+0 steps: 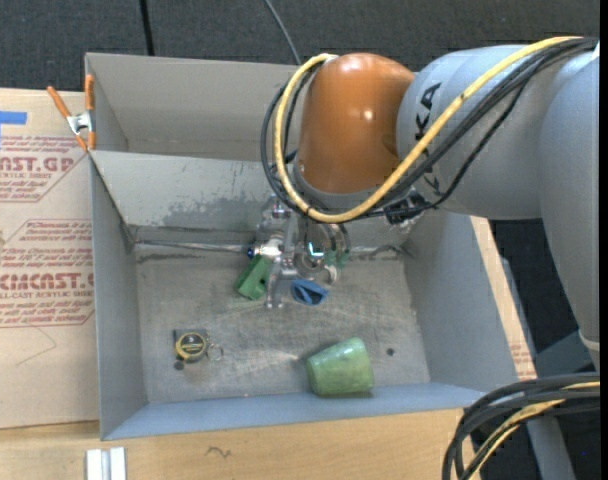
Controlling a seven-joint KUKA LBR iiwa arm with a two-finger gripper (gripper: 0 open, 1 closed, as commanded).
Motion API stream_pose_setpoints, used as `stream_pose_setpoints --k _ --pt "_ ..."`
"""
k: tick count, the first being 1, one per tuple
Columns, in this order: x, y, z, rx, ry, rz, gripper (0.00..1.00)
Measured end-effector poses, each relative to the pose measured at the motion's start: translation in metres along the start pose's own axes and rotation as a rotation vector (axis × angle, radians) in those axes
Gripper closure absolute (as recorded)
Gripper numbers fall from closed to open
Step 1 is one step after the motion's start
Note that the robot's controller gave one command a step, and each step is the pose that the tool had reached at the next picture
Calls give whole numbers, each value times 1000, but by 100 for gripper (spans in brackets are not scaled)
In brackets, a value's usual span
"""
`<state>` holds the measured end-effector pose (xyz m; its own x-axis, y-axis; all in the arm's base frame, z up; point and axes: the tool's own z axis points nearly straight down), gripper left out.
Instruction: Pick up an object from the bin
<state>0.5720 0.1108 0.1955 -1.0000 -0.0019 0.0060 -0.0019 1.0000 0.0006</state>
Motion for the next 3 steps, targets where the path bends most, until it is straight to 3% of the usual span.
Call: stream_pose_setpoints --k 1,2,3 --pt "-25 -8 109 -7 -17 238 0" --pt "-27 -7 104 -11 -23 237 100" --pt "-22 -34 -47 0 -17 52 100"
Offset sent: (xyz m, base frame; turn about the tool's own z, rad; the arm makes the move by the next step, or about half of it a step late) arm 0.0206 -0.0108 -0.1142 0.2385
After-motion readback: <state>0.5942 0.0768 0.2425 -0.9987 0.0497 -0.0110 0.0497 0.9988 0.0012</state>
